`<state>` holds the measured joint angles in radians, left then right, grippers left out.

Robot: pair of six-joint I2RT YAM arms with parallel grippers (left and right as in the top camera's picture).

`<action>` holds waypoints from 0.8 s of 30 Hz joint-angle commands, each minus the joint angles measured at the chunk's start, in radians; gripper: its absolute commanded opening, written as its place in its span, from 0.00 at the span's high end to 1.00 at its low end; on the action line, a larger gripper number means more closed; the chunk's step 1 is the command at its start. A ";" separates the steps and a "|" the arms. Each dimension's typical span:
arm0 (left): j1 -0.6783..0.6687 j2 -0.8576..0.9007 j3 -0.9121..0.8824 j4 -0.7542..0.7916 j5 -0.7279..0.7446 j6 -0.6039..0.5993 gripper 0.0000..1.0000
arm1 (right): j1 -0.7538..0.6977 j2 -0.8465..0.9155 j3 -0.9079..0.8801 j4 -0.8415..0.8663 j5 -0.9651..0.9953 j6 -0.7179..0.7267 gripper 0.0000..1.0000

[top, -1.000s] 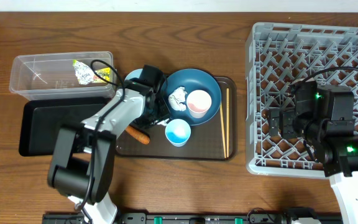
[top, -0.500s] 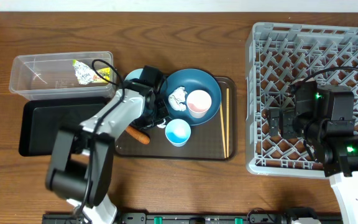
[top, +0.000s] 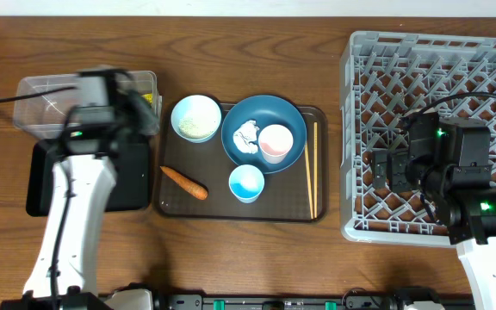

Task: Sort waste into correct bins and load items into the dishwasher rack
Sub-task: 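Grasp the white tissue with the left gripper and drop it in bin, then reach the left gripper into the blue plate toward the second tissue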

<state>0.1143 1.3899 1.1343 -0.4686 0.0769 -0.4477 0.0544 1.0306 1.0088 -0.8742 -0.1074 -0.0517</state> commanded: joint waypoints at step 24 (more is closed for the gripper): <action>0.043 0.076 0.032 0.113 0.234 0.079 0.54 | -0.003 0.004 0.018 -0.007 0.002 0.013 0.01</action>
<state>0.2199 1.4757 1.1381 -0.3225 0.2089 -0.4149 0.0544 1.0325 1.0088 -0.8825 -0.1078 -0.0517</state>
